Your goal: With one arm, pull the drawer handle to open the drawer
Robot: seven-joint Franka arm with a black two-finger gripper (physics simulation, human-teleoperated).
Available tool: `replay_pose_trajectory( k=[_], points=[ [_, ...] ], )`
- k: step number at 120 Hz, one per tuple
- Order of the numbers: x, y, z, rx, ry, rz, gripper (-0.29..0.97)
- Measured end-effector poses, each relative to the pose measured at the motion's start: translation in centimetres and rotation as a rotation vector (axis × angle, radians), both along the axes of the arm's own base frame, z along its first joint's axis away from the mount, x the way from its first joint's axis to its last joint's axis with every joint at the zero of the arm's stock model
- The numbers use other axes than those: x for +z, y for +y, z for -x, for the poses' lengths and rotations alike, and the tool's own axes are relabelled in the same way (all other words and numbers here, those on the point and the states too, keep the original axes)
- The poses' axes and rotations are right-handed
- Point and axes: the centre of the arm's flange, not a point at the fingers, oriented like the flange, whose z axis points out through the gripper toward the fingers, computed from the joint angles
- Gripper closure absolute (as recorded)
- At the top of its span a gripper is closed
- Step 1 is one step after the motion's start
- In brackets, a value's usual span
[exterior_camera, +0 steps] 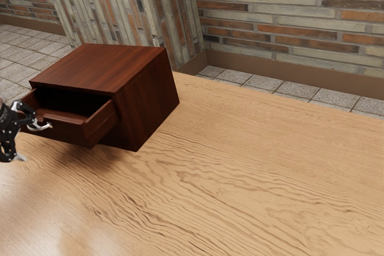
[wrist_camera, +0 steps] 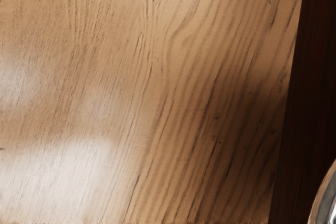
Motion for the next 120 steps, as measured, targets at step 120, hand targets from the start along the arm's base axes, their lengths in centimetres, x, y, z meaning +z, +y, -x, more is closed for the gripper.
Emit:
replay_pose_trajectory(
  k=[120],
  points=[
    [0.4, -0.6, 5.2, 0.002, 0.019, 0.008, 0.07]
  ],
)
